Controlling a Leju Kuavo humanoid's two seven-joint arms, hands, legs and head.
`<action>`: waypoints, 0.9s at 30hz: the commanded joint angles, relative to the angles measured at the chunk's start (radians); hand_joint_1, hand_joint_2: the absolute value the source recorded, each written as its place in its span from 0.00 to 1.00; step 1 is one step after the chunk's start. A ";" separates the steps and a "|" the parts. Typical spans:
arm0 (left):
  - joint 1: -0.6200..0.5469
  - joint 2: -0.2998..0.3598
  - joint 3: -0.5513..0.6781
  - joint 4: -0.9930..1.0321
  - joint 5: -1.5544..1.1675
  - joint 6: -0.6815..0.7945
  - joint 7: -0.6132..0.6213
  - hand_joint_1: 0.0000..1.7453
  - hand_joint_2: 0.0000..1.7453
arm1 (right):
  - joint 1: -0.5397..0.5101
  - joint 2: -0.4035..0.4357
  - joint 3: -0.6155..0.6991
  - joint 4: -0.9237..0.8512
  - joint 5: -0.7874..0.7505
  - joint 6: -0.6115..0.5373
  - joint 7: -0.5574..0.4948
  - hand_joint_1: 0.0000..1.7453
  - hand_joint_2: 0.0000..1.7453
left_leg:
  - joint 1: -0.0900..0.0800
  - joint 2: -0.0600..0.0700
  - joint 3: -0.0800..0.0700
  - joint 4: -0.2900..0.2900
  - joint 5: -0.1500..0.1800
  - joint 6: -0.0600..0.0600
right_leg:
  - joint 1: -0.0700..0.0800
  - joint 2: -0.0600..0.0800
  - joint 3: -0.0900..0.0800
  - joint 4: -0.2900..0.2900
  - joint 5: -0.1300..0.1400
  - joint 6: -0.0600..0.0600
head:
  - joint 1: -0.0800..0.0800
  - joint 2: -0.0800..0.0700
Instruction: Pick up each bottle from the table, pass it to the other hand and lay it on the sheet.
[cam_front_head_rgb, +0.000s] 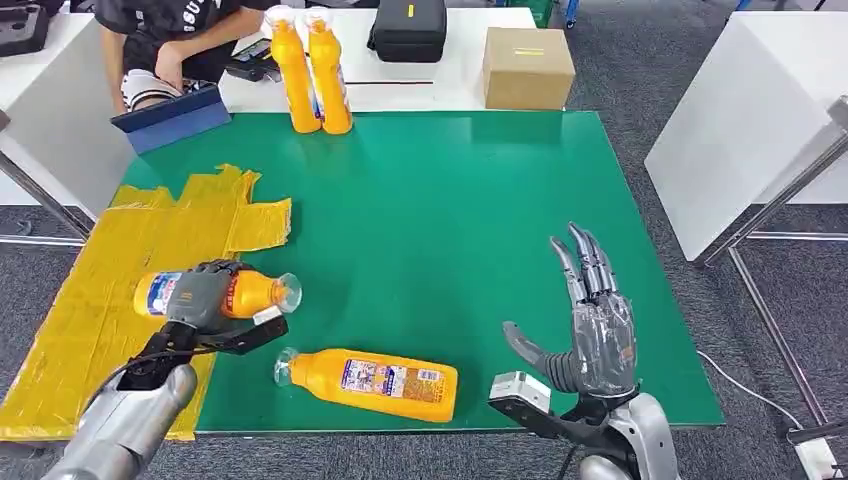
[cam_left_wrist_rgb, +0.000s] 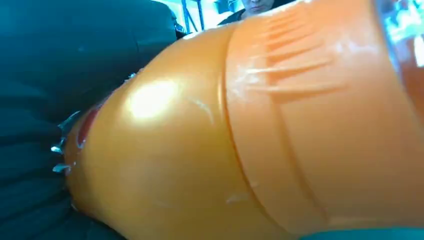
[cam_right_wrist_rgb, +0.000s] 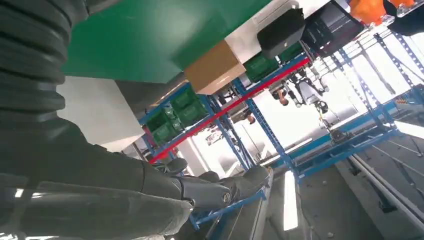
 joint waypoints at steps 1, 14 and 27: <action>0.008 -0.011 0.043 0.033 -0.017 -0.002 0.017 1.00 1.00 | -0.043 -0.002 0.002 0.069 -0.005 0.010 -0.004 0.00 1.00 | 0.000 0.002 0.002 -0.001 -0.001 -0.002 | 0.000 0.001 0.002 -0.001 0.000 -0.001 | 0.000 0.000; 0.010 -0.043 0.049 0.074 -0.028 0.038 0.001 0.00 1.00 | -0.071 -0.012 0.020 0.106 -0.026 0.009 -0.005 0.00 1.00 | 0.001 0.001 0.005 -0.001 -0.002 -0.002 | 0.000 0.000 0.005 -0.001 -0.001 -0.001 | 0.000 0.000; 0.088 -0.065 0.094 -0.037 0.106 0.037 -0.090 0.00 1.00 | -0.040 -0.008 0.045 0.102 -0.070 0.029 -0.018 0.00 1.00 | 0.001 0.001 0.004 -0.001 -0.002 -0.003 | 0.001 0.000 0.005 -0.001 -0.001 -0.001 | 0.000 0.000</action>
